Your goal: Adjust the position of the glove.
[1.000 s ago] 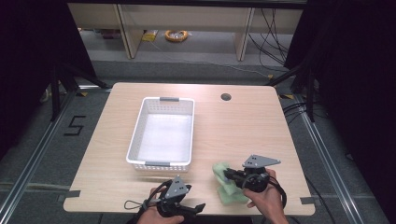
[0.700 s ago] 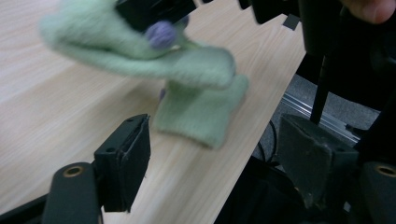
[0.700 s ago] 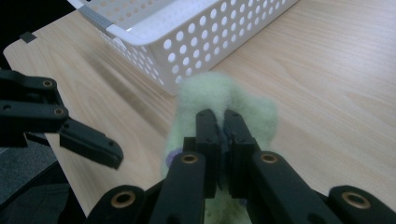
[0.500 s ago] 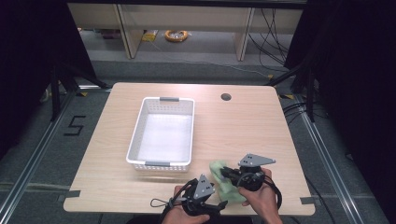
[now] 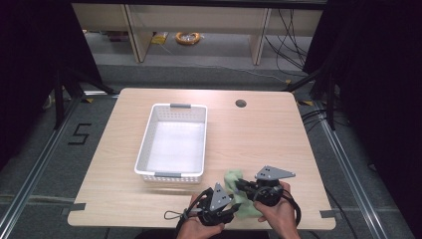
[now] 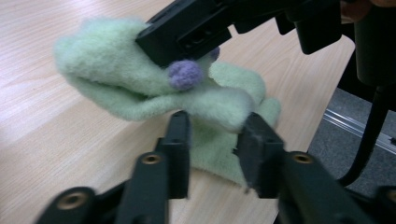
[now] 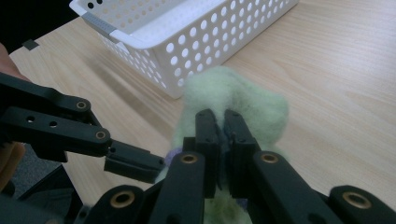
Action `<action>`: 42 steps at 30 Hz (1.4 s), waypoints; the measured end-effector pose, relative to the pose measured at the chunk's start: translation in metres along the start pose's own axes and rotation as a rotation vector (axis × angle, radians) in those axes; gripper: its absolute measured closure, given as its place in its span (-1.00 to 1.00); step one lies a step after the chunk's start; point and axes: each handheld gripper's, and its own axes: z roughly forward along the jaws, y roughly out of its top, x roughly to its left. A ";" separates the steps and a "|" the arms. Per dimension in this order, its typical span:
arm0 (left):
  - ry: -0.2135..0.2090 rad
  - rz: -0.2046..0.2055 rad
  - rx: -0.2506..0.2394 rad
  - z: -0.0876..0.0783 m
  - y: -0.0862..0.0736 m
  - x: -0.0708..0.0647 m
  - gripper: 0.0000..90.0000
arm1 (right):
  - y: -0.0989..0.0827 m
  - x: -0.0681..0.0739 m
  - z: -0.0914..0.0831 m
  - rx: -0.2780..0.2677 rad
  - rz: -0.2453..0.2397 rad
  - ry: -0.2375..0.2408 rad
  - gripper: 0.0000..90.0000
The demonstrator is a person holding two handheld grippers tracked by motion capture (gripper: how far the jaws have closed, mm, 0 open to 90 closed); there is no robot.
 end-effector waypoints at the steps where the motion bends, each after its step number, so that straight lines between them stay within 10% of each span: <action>1: -0.009 -0.013 0.001 -0.001 -0.001 0.001 0.65 | 0.000 0.000 -0.001 -0.001 -0.011 -0.009 0.92; 6: -0.055 0.013 0.016 -0.009 -0.001 0.009 0.84 | -0.005 0.000 -0.014 -0.018 0.009 -0.013 0.92; 20: -0.216 -0.108 0.097 0.004 -0.007 0.014 0.88 | -0.040 0.010 -0.042 0.009 0.033 -0.032 0.91; 31: -0.197 -0.152 0.159 0.016 -0.016 0.031 0.85 | -0.041 -0.007 -0.043 0.035 0.054 -0.054 0.48; 36: -0.203 -0.143 0.172 0.017 -0.017 0.030 0.83 | -0.035 -0.033 -0.051 0.083 -0.073 -0.127 0.41; 42: -0.206 -0.150 0.170 0.018 -0.017 0.031 0.83 | -0.033 -0.046 -0.034 0.129 -0.072 -0.049 0.39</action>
